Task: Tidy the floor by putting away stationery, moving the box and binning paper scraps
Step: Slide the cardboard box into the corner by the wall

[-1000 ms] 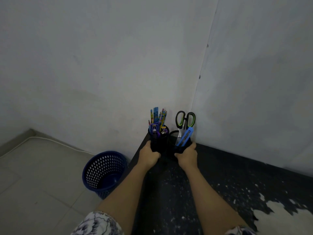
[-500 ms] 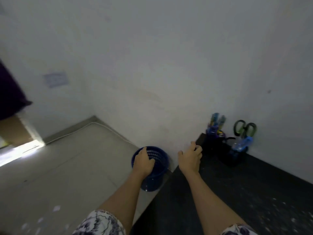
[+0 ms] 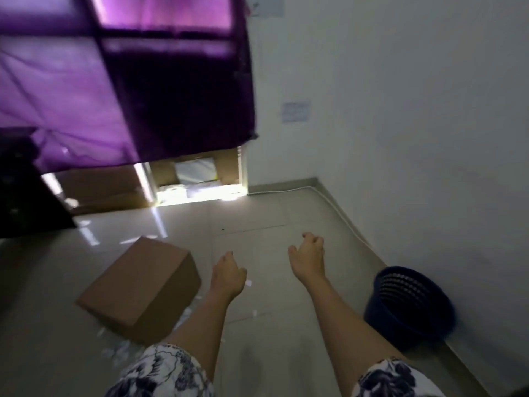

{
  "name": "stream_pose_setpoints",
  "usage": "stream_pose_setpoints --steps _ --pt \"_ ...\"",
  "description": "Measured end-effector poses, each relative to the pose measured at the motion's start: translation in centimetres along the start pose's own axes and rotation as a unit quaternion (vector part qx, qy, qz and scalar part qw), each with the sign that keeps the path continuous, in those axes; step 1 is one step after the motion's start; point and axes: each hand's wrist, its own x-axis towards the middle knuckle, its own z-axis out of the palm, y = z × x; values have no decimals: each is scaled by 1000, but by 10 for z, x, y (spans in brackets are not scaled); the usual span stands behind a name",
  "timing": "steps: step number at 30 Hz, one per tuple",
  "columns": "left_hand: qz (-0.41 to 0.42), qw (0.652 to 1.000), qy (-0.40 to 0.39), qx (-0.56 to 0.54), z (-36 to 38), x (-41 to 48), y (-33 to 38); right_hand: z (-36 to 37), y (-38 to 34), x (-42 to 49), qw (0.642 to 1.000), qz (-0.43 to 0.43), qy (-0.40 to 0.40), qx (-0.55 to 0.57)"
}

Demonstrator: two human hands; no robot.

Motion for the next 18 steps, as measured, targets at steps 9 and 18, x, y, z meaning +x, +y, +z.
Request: stream_pose_setpoints --steps 9,18 --pt "-173 982 56 -41 -86 62 -146 170 -113 34 977 -99 -175 -66" --pt "-339 934 80 -81 -125 166 -251 345 -187 128 928 -148 -310 -143"
